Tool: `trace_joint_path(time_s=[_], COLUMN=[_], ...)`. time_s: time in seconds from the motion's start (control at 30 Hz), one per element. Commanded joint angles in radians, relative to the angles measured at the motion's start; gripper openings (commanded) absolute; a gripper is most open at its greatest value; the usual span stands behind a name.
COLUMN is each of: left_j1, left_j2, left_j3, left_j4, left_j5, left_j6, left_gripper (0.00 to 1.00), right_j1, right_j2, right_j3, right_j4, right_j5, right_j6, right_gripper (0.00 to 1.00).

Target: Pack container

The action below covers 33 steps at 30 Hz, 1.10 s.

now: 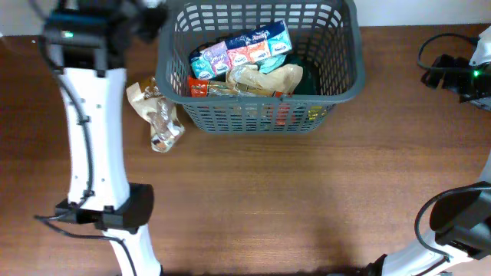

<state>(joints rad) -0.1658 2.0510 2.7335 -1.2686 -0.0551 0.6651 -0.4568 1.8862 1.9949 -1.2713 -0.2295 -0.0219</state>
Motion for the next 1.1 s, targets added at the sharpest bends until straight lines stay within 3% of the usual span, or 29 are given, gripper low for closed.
trace_joint_path(time_s=[0.0, 0.1, 0.23, 0.33, 0.37, 0.57, 0.7, 0.77, 0.83, 1.07], left_j1=[-0.075, -0.097, -0.035, 0.059, 0.095, 0.285, 0.320, 0.316, 0.310, 0.308], left_j2=[-0.003, -0.002, -0.002, -0.002, -0.002, -0.002, -0.002, -0.002, -0.002, -0.002], left_j3=[-0.005, -0.017, -0.049, -0.112, -0.141, -0.365, -0.558, -0.675, -0.824, -1.122], left_j4=[0.035, 0.042, 0.014, -0.052, -0.066, -0.069, -0.023, 0.033, 0.130, 0.356], left_j5=[0.006, -0.059, -0.193, -0.185, -0.174, -0.009, 0.111, 0.138, 0.219, 0.410], left_j6=[0.175, 0.113, -0.259, -0.501, -0.543, -0.586, -0.586, -0.587, -0.611, -0.765], left_gripper=[0.02, 0.02, 0.02, 0.12, 0.20, 0.27, 0.31, 0.37, 0.50, 0.53], right_j1=[0.001, 0.001, 0.001, 0.001, 0.001, 0.001, 0.001, 0.001, 0.001, 0.001], right_j2=[-0.015, -0.015, -0.015, -0.015, -0.015, -0.015, -0.015, -0.015, -0.015, -0.015], right_j3=[-0.003, -0.003, -0.003, -0.003, -0.003, -0.003, -0.003, -0.003, -0.003, -0.003], right_j4=[0.001, 0.001, 0.001, 0.001, 0.001, 0.001, 0.001, 0.001, 0.001, 0.001], right_j5=[-0.005, -0.005, -0.005, -0.005, -0.005, -0.005, -0.005, -0.005, -0.005, -0.005], right_j6=[0.008, 0.008, 0.008, 0.008, 0.008, 0.008, 0.008, 0.008, 0.008, 0.008], right_gripper=[0.99, 0.99, 0.99, 0.99, 0.99, 0.99, 0.99, 0.99, 0.99, 0.99])
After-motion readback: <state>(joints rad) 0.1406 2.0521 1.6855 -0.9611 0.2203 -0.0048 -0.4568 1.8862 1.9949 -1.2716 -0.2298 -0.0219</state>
